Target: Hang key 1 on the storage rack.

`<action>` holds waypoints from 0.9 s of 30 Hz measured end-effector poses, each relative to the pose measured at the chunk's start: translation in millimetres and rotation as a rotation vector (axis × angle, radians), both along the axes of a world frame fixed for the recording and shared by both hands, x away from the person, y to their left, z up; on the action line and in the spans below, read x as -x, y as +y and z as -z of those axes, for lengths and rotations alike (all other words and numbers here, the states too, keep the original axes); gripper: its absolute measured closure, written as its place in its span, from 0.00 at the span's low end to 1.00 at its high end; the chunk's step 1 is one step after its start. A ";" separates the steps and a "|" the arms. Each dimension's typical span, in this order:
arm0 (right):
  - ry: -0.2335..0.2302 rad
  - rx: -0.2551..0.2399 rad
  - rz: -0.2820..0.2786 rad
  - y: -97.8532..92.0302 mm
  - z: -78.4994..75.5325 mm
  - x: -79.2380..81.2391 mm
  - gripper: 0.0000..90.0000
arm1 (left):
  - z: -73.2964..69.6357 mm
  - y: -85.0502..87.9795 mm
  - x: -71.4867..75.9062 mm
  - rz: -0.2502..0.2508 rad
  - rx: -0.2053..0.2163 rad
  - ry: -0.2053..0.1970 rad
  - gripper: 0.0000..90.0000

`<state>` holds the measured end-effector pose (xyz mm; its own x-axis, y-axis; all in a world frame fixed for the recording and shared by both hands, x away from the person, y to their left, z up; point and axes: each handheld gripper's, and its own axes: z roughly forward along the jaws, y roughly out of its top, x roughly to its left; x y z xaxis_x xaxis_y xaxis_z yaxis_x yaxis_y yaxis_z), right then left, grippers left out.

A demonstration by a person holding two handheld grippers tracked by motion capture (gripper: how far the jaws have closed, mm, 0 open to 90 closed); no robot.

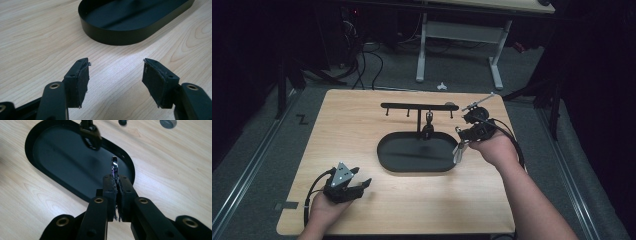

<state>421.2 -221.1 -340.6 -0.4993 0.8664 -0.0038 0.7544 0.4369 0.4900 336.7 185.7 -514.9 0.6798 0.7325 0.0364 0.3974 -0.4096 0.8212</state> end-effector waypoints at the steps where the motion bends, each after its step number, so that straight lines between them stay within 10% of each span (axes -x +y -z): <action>1: -0.001 0.000 -0.006 2.6 -0.4 -2.9 0.96 | 0.1 0.3 -0.2 0.001 0.001 0.002 0.43; 27: -0.010 -0.016 -0.006 14.1 -13.2 -33.2 0.96 | 1.5 7.2 7.8 -0.005 -0.007 0.015 0.43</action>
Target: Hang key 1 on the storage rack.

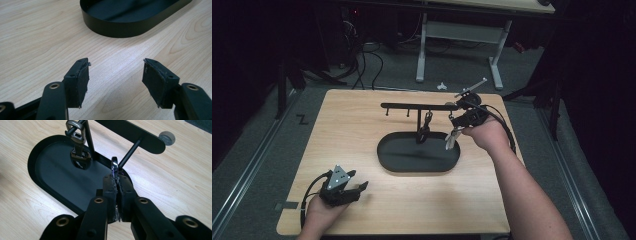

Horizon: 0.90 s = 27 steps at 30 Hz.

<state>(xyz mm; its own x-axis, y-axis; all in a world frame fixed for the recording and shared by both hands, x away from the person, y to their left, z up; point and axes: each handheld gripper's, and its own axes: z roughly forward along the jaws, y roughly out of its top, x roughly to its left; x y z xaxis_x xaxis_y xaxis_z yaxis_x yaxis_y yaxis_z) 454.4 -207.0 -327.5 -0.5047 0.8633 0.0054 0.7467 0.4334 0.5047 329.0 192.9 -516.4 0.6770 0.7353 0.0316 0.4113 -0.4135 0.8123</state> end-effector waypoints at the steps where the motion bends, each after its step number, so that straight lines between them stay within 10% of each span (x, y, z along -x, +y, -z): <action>1: 0.003 0.002 0.001 -0.3 0.7 -0.7 0.95 | 0.0 0.1 0.0 0.001 -0.002 0.002 0.43; 27: -0.040 0.048 0.051 -7.8 11.8 -15.8 0.86 | 1.8 -0.6 0.7 0.009 -0.014 0.014 0.43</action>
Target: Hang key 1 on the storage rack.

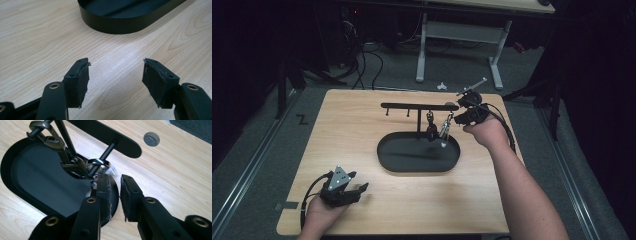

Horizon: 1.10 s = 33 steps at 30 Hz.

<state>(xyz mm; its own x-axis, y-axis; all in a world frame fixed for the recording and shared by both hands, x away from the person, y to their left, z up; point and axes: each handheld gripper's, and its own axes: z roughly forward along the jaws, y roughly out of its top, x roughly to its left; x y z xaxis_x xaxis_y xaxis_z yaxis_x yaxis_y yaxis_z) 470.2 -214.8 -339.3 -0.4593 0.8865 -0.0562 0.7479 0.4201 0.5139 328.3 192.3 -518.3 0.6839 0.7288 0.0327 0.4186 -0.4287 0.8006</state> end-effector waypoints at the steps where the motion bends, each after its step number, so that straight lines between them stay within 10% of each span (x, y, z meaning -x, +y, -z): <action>1: 0.000 0.001 -0.001 -0.2 0.2 0.0 0.86 | 0.1 -0.1 0.0 0.001 0.000 0.001 0.43; 17: 0.011 -0.003 0.004 -2.6 6.6 5.2 0.80 | 0.1 -1.4 0.0 0.005 -0.005 0.003 0.43; 33: 0.001 -0.058 0.035 -12.2 38.6 29.8 0.54 | 1.8 -3.4 -0.1 0.014 -0.001 0.014 0.42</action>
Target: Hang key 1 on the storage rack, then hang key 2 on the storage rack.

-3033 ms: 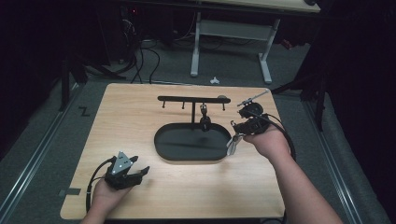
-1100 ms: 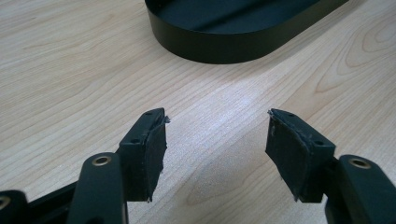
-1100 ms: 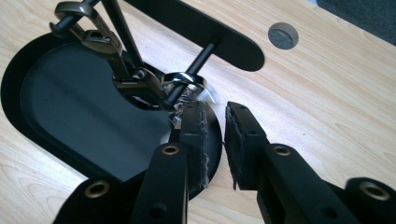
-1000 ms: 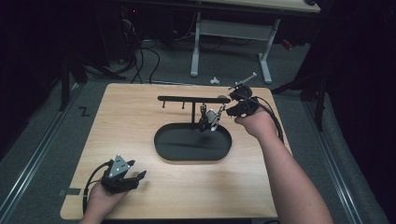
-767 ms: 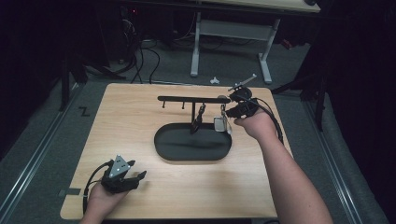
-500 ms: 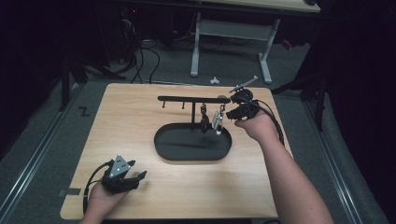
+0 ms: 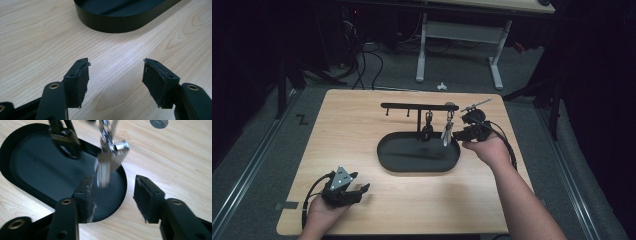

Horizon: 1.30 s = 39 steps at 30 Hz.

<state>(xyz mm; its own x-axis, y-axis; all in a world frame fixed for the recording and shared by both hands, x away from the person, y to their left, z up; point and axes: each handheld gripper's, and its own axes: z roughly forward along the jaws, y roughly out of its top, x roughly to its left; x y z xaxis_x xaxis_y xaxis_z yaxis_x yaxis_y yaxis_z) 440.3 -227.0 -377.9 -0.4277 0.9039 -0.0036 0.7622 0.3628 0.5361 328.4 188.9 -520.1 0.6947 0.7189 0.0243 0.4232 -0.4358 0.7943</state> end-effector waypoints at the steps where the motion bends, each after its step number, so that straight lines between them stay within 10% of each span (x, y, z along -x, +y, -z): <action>1: -0.007 -0.004 0.001 -1.3 3.5 3.5 0.53 | 0.2 -0.1 0.2 0.001 0.001 0.000 0.42; 27: -0.220 -0.105 0.037 -38.4 67.7 73.4 0.33 | 0.8 -14.8 -9.7 0.016 -0.006 -0.006 0.42; 39: -0.321 -0.131 0.074 -63.2 131.3 118.9 0.24 | 2.2 -7.2 -5.9 -0.043 0.033 -0.004 0.42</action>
<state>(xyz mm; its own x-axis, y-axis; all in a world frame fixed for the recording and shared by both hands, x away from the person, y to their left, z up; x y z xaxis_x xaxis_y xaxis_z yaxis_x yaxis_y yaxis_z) 321.5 -290.2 -509.2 -0.3571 0.9340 -0.0093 0.5688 0.2253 0.7910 334.4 181.7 -522.3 0.6628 0.7488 0.0028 0.4377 -0.3905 0.8099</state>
